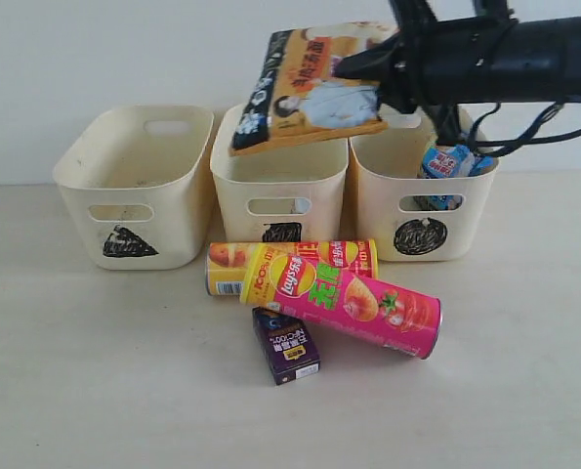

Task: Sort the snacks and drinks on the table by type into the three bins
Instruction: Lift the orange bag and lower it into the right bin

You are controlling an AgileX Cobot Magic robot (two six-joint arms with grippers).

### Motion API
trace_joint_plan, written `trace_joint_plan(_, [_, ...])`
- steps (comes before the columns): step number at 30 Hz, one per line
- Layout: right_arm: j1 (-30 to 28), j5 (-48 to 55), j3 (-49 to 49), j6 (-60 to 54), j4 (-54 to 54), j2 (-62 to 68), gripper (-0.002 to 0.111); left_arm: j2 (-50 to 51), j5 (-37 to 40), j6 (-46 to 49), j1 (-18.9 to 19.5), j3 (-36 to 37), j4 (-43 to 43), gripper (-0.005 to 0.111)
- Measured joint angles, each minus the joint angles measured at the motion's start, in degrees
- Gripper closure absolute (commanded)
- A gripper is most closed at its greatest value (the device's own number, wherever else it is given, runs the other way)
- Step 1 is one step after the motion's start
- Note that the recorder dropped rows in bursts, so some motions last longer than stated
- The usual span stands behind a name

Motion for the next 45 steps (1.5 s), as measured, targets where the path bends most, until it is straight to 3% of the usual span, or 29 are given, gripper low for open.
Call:
trace_joint_plan(6, [-8.23,-2.0,0.0,0.0,-5.31,-0.04,0.108,0.0,0.0,0.0,0.0,0.0,0.0,0.103])
trace_joint_plan(10, [-10.83,-7.05,0.0,0.0,-12.49,-0.04,0.108,0.0,0.0,0.0,0.0,0.0,0.0,0.103])
trace_joint_plan(15, [-11.08,-14.09,-0.13,-0.34,-17.14,-0.04,0.108,0.0,0.0,0.0,0.0,0.0,0.0,0.103])
trace_joint_plan(28, [-11.08,-14.98,-16.14,0.06,-23.62,12.69,0.108,0.0,0.0,0.0,0.0,0.0,0.0,0.103])
trace_joint_plan(33, [-9.97,-13.77,-17.19,0.06,-25.55,17.8,0.108,0.0,0.0,0.0,0.0,0.0,0.0,0.103])
trace_joint_plan(35, [-9.56,-13.77,-17.32,0.16,-25.55,18.62,0.1,0.0,0.0,0.0,0.0,0.0,0.0,0.103])
trace_joint_plan(40, [-9.56,-13.77,-17.89,0.16,-25.4,19.11,0.038,0.0,0.0,0.0,0.0,0.0,0.0,0.103])
trace_joint_plan(42, [-9.56,-13.77,-18.11,0.16,-25.4,19.11,0.041,0.0,0.0,0.0,0.0,0.0,0.0,0.103])
trace_joint_plan(45, [-9.56,-13.51,-18.11,0.16,-25.53,19.11,0.058,0.0,0.0,0.0,0.0,0.0,0.0,0.103])
